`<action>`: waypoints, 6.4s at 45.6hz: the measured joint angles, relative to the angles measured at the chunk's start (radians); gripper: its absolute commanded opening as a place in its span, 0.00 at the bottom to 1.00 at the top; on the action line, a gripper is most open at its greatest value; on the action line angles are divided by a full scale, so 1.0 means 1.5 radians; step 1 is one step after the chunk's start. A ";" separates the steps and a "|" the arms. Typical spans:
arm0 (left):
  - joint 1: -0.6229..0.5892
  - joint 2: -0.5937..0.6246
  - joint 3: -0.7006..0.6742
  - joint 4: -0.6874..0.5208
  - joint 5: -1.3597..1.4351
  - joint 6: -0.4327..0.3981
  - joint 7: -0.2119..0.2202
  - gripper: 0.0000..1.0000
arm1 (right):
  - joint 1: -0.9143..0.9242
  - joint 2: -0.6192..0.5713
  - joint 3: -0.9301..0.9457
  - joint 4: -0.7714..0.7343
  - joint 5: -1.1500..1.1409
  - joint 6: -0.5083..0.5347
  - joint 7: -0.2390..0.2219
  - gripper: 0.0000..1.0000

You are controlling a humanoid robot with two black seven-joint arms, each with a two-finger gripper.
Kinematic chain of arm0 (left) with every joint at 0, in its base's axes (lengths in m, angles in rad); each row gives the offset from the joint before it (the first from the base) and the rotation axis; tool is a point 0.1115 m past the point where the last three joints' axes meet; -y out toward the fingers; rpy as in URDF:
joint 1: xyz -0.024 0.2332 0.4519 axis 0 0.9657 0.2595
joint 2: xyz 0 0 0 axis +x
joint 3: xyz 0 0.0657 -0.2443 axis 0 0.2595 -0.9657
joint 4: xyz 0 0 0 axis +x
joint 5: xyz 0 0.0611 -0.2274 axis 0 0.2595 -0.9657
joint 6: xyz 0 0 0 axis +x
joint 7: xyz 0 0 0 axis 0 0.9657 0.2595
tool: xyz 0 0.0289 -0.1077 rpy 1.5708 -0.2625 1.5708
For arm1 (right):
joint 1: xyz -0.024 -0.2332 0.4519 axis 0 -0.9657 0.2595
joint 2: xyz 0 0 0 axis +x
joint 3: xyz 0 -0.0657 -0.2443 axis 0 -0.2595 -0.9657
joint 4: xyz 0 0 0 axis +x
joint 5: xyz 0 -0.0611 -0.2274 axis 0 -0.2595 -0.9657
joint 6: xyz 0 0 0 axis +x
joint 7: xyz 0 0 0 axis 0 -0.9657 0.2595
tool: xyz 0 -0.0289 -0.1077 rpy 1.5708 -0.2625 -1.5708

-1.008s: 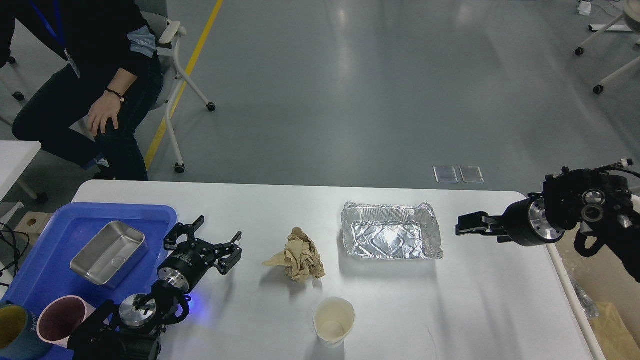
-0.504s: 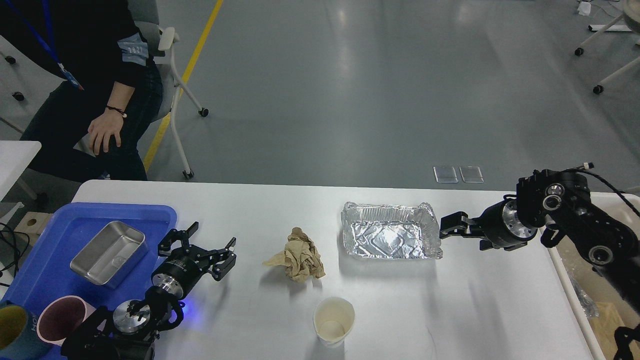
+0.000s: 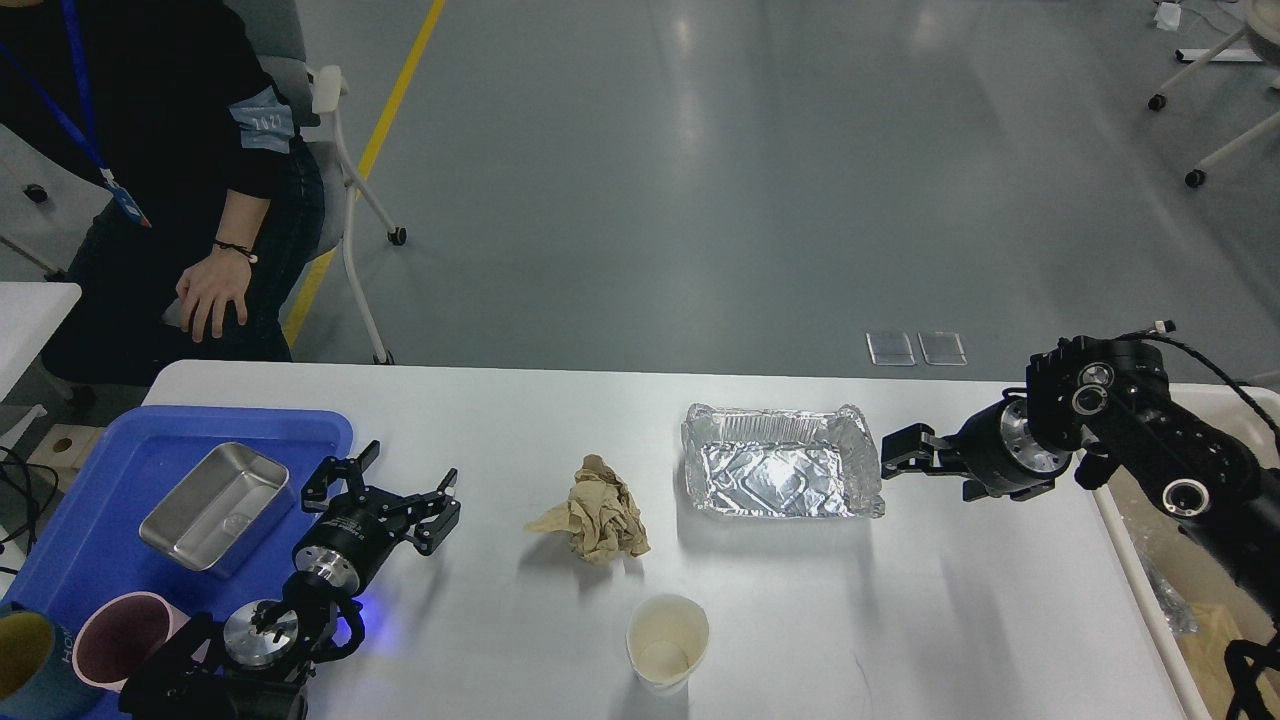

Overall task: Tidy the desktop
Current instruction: 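Reach the right gripper over the table toward the foil tray, then grasp the edge of the foil tray with the right gripper, then lift the foil tray and pull it toward the right arm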

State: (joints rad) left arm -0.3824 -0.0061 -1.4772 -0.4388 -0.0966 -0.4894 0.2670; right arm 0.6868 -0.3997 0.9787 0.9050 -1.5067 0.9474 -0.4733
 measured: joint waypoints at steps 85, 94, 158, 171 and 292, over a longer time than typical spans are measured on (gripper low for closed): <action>0.001 -0.005 0.000 0.000 -0.001 0.000 -0.001 1.00 | 0.182 -0.053 -0.507 -0.101 0.470 -0.261 0.115 1.00; 0.002 -0.005 0.000 0.000 -0.001 0.000 0.000 1.00 | 0.184 -0.008 -0.510 -0.139 0.468 -0.288 0.119 1.00; 0.026 -0.003 -0.001 0.000 -0.002 -0.014 -0.001 1.00 | 0.200 0.080 -0.647 -0.234 0.470 -0.325 0.242 1.00; 0.027 -0.004 -0.001 -0.001 -0.001 -0.014 -0.002 1.00 | 0.199 0.084 -0.660 -0.250 0.472 -0.324 0.261 1.00; -0.076 0.069 -0.089 -0.070 -0.004 -0.076 0.000 1.00 | 0.214 -0.073 -0.594 -0.220 0.473 -0.260 0.282 0.00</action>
State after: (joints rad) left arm -0.4963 0.0974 -1.6110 -0.5445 -0.1024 -0.6029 0.2669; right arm 1.0085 -0.5090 0.0879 0.5752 -0.7978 0.5581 -0.0496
